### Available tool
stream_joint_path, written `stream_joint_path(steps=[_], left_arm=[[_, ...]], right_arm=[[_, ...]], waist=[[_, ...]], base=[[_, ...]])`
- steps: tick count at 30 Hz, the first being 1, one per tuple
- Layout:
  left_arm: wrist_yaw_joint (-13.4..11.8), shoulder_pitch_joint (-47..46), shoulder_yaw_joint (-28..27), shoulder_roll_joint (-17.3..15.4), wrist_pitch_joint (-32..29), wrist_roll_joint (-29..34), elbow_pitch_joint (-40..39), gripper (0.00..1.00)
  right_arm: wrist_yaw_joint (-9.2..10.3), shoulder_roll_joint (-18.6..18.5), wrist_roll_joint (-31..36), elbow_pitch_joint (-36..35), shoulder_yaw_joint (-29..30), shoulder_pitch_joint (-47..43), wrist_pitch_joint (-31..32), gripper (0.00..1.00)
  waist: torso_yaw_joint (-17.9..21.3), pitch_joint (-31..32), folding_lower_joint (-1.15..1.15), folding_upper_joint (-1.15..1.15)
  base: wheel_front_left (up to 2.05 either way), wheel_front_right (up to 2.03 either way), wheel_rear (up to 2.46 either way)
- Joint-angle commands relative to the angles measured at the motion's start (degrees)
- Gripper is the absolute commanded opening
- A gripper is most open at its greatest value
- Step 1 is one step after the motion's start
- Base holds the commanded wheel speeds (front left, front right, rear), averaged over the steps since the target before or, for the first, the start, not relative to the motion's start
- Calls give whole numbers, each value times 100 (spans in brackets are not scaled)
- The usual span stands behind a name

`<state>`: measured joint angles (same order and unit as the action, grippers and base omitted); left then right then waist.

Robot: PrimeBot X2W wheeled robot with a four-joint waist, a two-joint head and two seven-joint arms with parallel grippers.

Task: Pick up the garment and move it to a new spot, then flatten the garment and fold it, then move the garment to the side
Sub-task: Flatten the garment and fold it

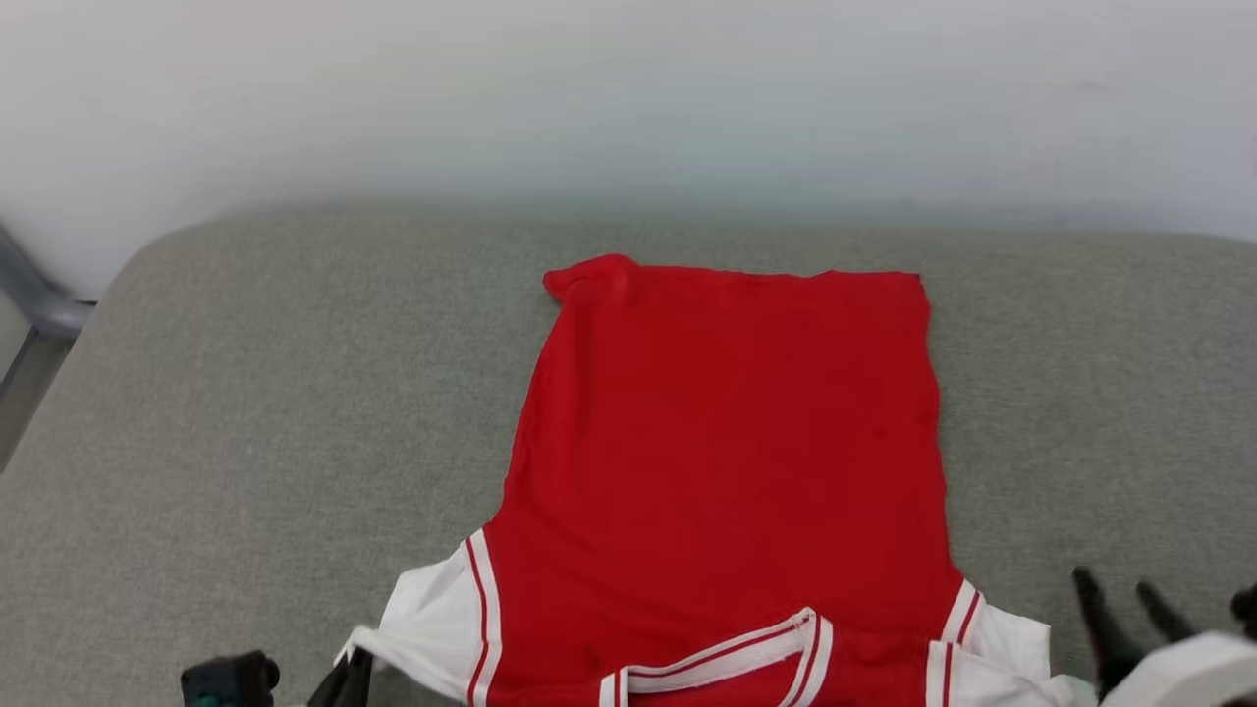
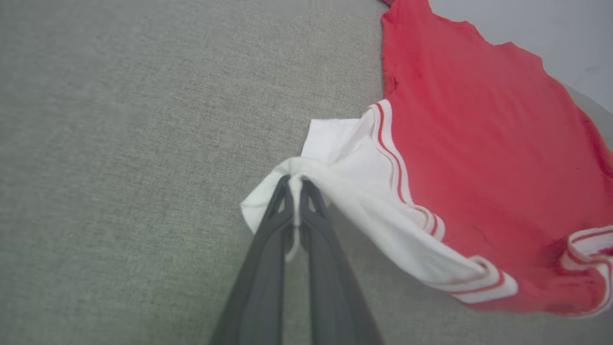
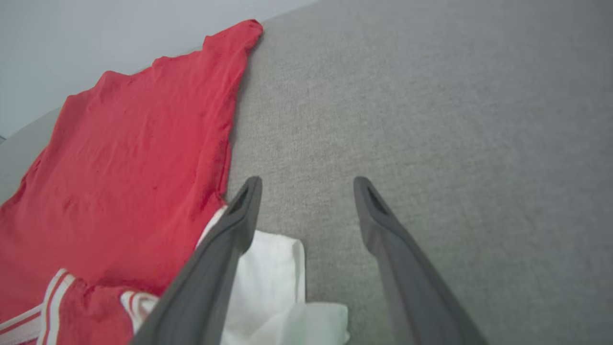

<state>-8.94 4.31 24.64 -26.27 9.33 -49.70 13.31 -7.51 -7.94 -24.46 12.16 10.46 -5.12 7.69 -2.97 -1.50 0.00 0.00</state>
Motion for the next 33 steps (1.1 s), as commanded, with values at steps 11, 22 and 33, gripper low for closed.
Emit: stream_joint_path(steps=[11,22,33], left_arm=[[4,-957,124,286,352,486,-603,0],[78,-1706,245,629,526,997,-1199,0],[219,-2066,247,830,567,1190,-1424,0]], right_arm=[[4,-740,69,1103,298,2663,1135,100],[4,-1454,292,2145,-91,4866,2752,100],[4,-1611,595,2668,-552,5896,3263,100]], waist=[[-634,-1165,0,0],[-1243,-2307,0,0],[-1520,-3076,0,0]], base=[[0,0,0],[0,0,0],[0,0,0]])
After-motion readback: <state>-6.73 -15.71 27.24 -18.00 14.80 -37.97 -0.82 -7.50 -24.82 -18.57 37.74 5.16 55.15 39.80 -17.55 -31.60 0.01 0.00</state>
